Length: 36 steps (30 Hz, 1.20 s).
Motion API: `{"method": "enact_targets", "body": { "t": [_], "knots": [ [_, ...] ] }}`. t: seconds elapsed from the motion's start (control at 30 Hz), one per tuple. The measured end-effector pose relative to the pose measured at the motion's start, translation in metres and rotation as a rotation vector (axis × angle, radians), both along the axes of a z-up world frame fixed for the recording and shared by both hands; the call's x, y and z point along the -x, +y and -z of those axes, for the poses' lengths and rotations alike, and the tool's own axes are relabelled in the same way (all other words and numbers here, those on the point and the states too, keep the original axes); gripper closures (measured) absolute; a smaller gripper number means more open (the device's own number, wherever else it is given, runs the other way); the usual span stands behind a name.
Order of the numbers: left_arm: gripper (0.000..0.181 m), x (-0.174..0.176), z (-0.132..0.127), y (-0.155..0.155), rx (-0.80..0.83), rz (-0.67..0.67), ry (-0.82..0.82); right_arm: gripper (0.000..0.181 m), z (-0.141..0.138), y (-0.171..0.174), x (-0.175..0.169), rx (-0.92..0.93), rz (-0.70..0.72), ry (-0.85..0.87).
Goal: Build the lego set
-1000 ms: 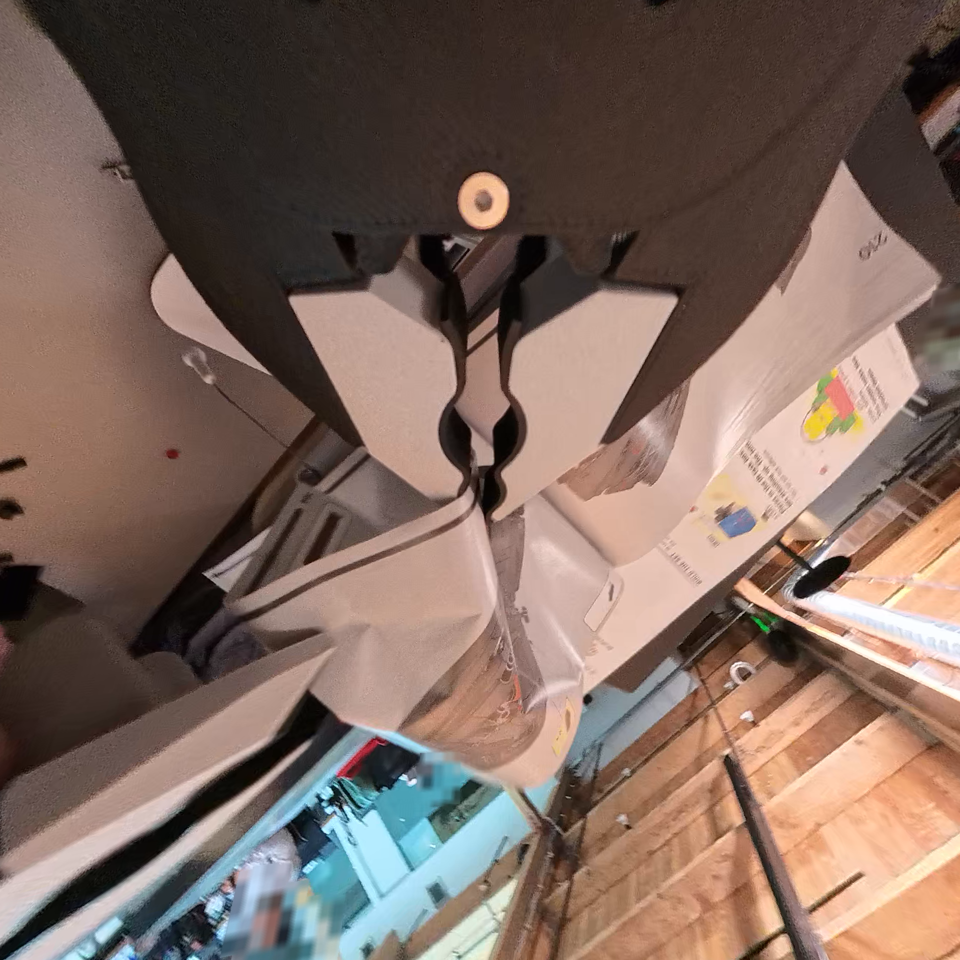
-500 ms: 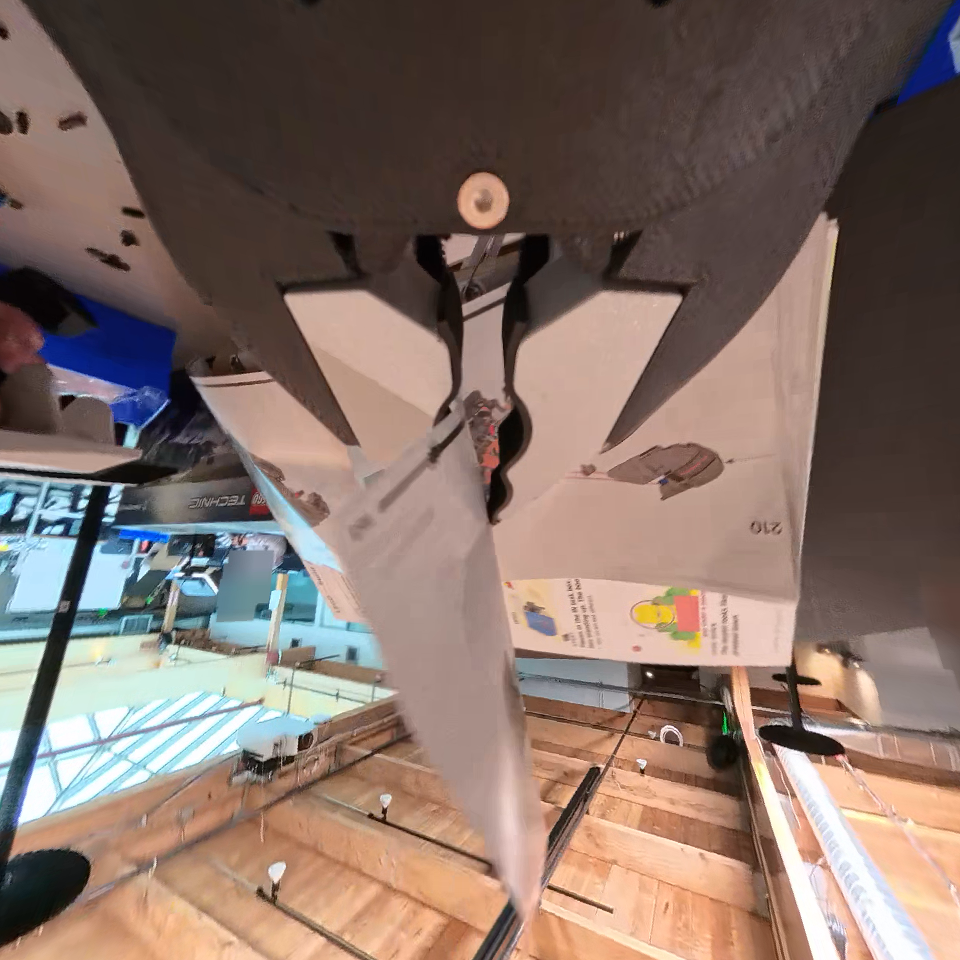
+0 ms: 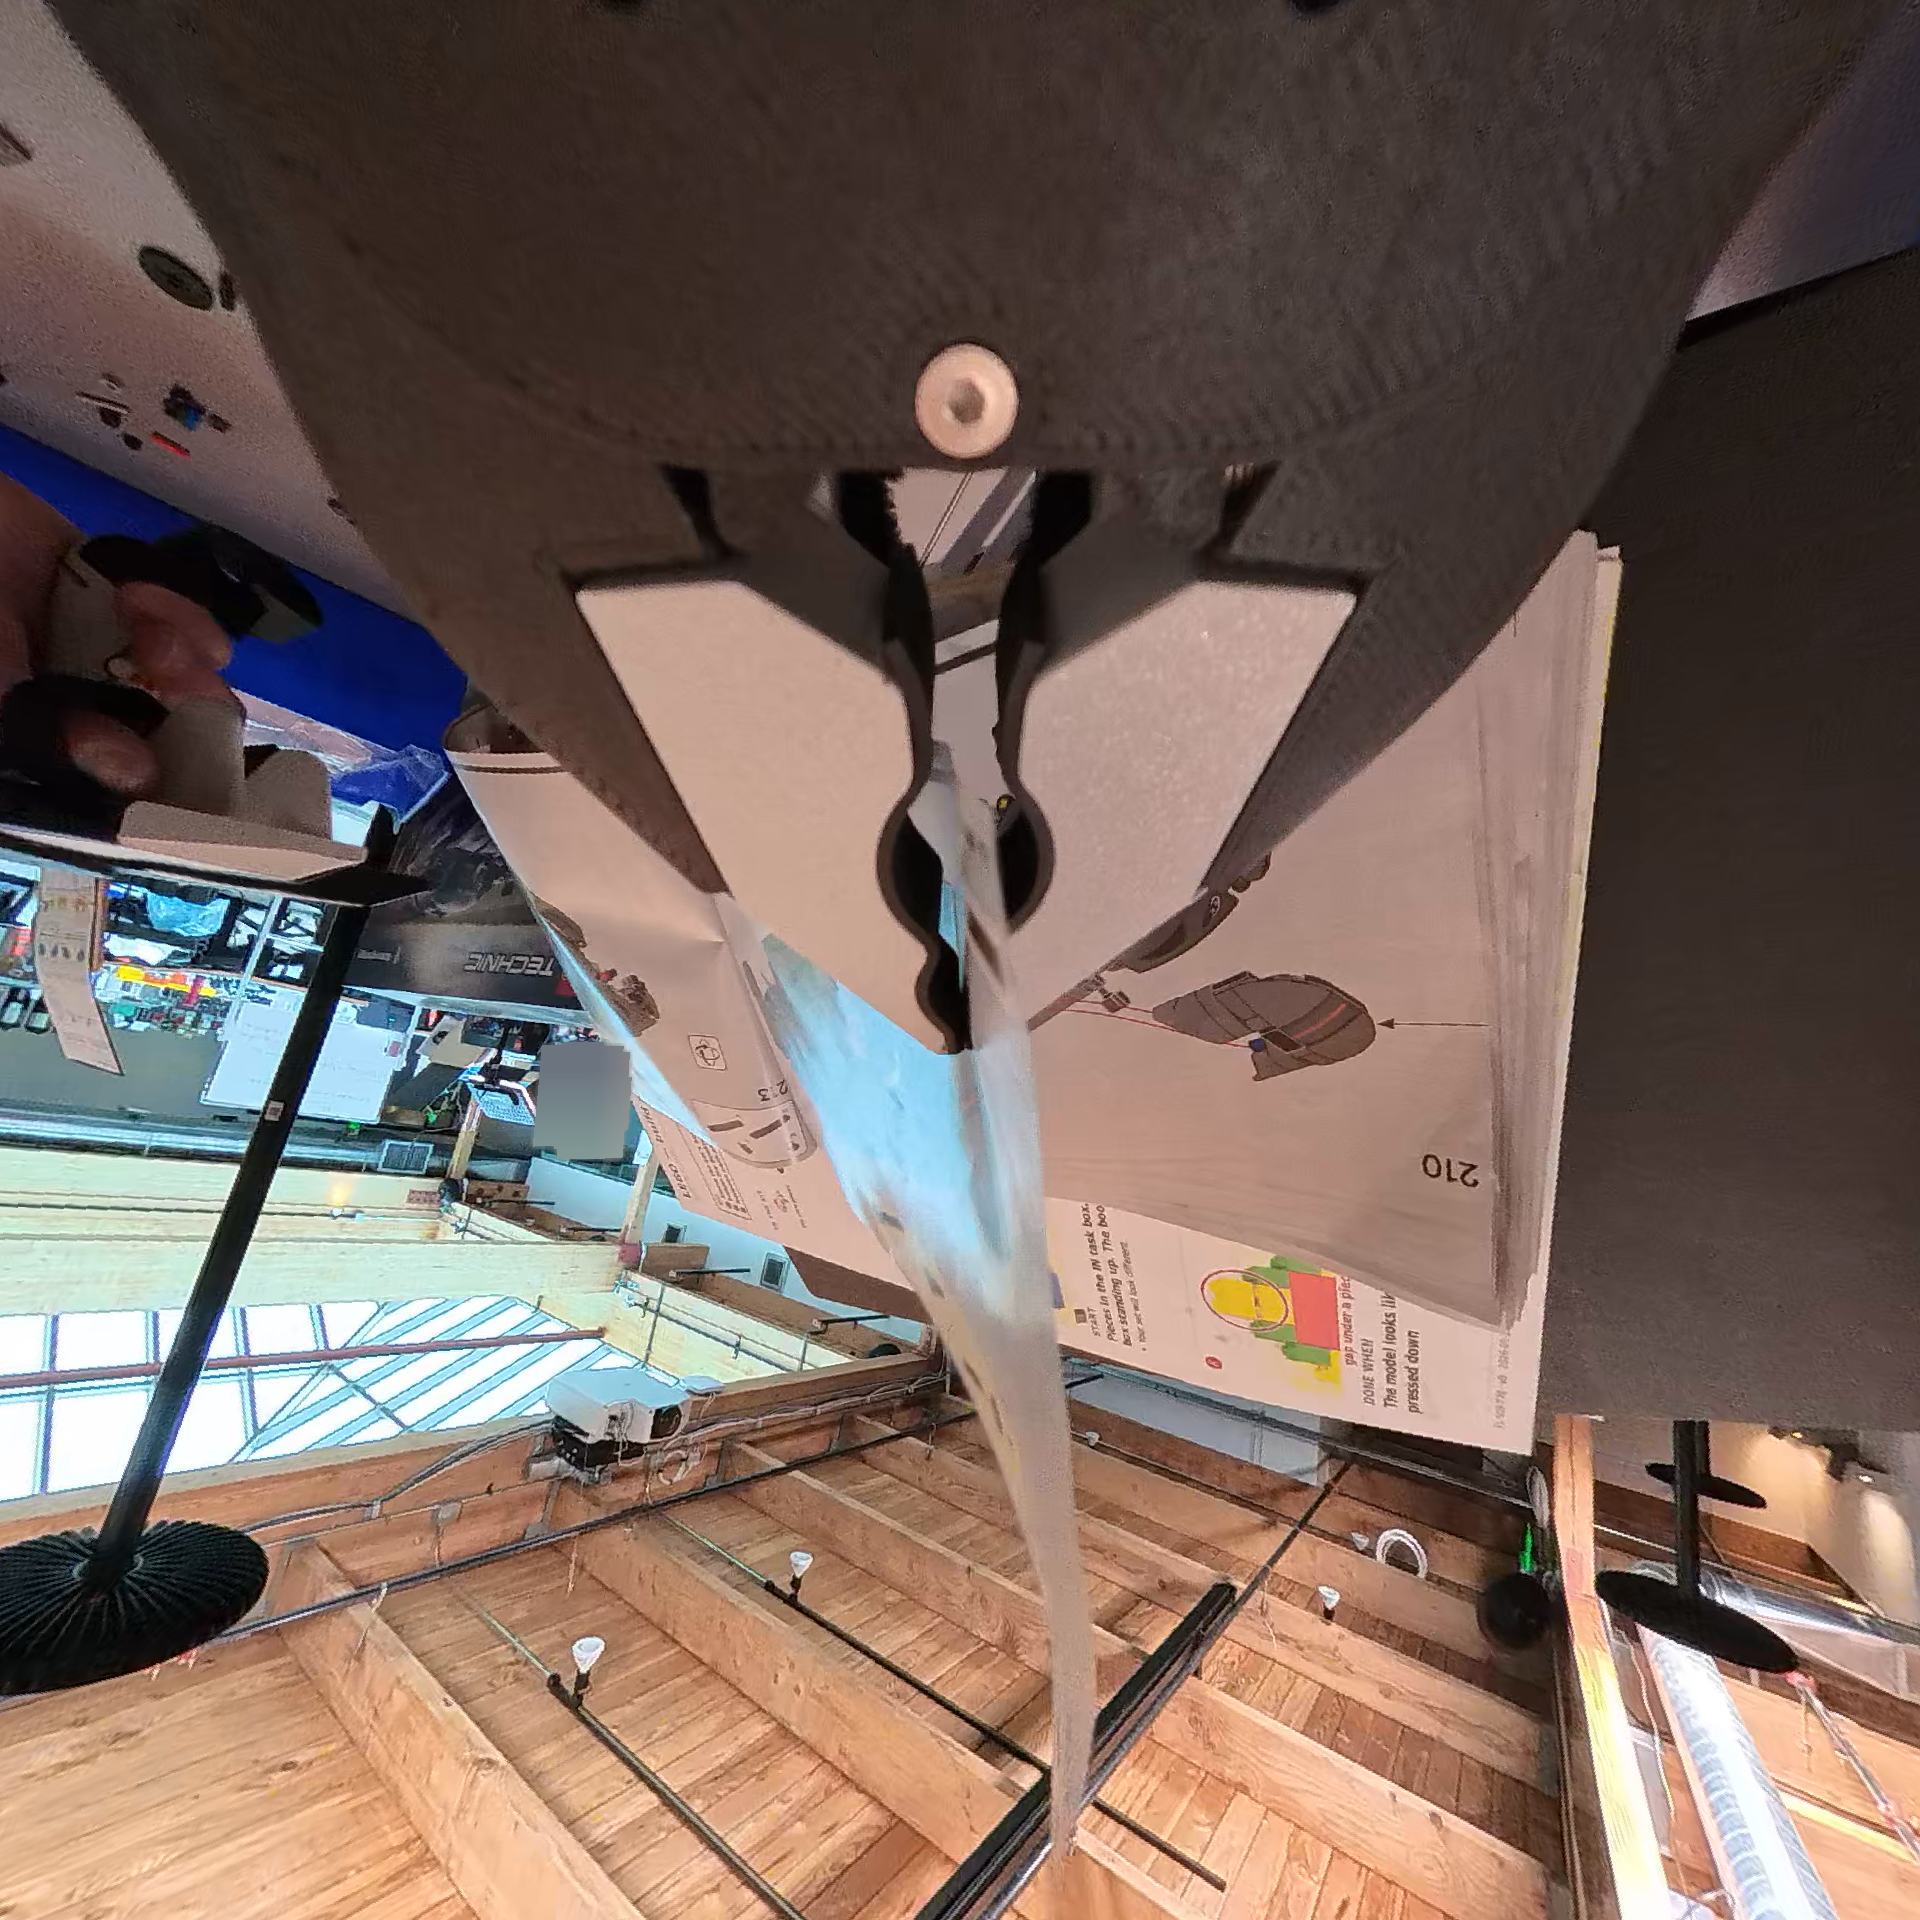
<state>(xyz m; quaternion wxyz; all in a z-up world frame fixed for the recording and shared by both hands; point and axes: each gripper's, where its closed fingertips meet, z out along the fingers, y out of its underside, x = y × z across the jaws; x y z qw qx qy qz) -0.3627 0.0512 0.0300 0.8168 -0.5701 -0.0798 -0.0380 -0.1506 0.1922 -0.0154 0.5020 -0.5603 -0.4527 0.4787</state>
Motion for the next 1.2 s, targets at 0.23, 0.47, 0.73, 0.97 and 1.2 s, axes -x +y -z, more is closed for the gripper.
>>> {"method": "enact_targets", "body": {
  "t": [0.23, 0.47, 0.73, 0.97, 1.2],
  "knots": [
    [0.181, 0.0011, -0.0001, -0.0009, -0.002, 0.007, -0.007, 0.144, -0.0017, 0.0009, -0.0025, 0.003, -0.001, 0.007],
    [0.181, 0.0020, 0.0002, -0.0013, -0.005, 0.015, -0.015, 0.145, -0.0028, 0.0022, -0.0047, 0.005, 0.001, 0.012],
    [0.181, 0.0058, 0.0012, -0.0039, -0.001, 0.008, -0.019, 0.144, 0.0003, 0.0007, -0.0029, 0.002, -0.004, 0.001],
    [0.181, 0.0091, 0.0028, -0.0051, 0.004, 0.000, -0.023, 0.145, 0.0016, -0.0001, -0.0025, 0.007, -0.012, -0.003],
    [0.181, 0.0094, 0.0028, -0.0053, 0.004, 0.003, -0.027, 0.145, 0.0023, -0.0016, -0.0018, 0.003, -0.017, -0.007]
  ]
}}
